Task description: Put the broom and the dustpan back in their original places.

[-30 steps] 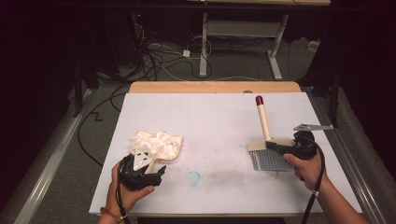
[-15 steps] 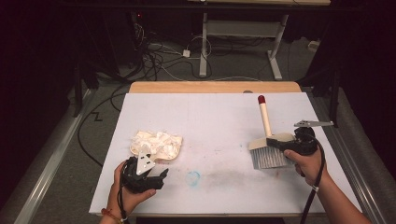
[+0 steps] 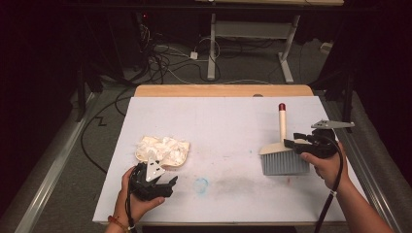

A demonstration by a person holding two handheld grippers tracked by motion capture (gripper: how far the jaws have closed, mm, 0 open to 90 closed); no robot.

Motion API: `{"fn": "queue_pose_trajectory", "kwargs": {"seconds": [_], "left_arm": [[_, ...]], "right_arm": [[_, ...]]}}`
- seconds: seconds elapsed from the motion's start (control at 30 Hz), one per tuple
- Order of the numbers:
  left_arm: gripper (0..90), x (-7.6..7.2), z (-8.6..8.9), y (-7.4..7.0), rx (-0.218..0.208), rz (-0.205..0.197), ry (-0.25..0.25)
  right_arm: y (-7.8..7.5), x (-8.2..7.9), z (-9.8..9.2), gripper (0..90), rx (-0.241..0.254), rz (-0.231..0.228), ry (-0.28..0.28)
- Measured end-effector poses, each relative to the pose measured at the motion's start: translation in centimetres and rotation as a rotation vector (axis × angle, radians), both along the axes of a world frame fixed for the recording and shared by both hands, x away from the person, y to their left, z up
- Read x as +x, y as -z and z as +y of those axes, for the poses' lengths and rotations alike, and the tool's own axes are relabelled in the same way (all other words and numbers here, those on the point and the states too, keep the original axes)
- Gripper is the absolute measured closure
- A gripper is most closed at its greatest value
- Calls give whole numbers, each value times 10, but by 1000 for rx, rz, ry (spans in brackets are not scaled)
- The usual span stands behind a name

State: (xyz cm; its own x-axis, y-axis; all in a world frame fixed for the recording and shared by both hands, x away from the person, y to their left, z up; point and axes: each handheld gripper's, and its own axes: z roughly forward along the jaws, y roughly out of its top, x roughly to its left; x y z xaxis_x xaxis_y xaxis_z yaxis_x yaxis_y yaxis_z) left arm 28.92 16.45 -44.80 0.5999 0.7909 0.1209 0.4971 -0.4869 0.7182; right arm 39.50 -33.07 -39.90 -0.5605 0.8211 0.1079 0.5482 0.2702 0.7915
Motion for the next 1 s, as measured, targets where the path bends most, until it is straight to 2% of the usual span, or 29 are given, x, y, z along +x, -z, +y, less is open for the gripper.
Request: {"fn": "queue_pose_trajectory", "kwargs": {"seconds": [0.1, 0.27, 0.47, 0.63, 0.93, 1.0], "left_arm": [[203, 0, -1, -1, 1, 0, 5], [203, 0, -1, -1, -3, -5, 13], [203, -1, 0, -2, 2, -13, 15], [198, -1, -1, -2, 10, -18, 11], [189, -4, -1, -3, 14, -42, 31], [188, -5, -2, -3, 17, -51, 40]], "right_arm": [[-6, -2, 2, 463, -30, -37, -19], [-8, -3, 11, 463, -69, -57, -44], [-18, -14, 25, 441, -136, -175, -91], [-23, -23, 33, 401, -138, -245, -117], [-27, -34, 37, 335, -134, -323, -84], [-28, -37, 36, 316, -119, -337, -78]]}}
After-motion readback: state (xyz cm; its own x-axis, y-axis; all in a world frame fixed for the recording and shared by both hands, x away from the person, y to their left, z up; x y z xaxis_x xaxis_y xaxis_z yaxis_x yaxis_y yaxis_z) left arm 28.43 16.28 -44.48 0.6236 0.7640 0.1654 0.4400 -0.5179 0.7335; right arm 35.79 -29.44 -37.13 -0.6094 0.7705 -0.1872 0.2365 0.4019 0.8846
